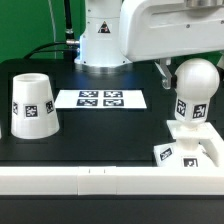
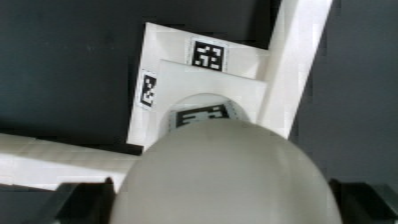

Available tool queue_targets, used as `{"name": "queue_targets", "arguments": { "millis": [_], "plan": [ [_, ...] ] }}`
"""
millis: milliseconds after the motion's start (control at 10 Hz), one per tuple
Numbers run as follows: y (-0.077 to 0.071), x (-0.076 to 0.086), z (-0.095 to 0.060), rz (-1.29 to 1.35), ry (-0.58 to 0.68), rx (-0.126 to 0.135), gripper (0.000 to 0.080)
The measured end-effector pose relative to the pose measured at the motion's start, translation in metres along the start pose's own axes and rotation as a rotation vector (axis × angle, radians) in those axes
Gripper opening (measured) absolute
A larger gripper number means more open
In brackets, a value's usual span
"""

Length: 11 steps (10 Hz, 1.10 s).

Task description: Assemble lamp

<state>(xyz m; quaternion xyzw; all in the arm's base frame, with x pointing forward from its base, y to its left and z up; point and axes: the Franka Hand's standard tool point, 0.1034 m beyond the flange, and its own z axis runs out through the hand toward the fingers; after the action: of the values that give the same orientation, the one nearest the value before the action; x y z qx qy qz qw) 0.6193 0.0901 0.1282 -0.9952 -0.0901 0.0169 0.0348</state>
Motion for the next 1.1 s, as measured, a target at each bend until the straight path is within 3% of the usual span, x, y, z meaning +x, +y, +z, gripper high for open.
{"name": "queue_targets", "arguments": {
  "millis": [300,600,1000,1100],
  "plan": [
    [-0.0014,0.0008,-0.0003,0.289,0.008,0.006,0.0577],
    [0.0001,0.0027,-0.0002,0.602,0.029,0.029,0.0578],
    [0.0027,0.0033,0.0007,1.02,0.032,0.082,0.0578],
    [0.0036,0.0035,0.0008,1.134,0.046,0.11,0.0578]
  ]
}}
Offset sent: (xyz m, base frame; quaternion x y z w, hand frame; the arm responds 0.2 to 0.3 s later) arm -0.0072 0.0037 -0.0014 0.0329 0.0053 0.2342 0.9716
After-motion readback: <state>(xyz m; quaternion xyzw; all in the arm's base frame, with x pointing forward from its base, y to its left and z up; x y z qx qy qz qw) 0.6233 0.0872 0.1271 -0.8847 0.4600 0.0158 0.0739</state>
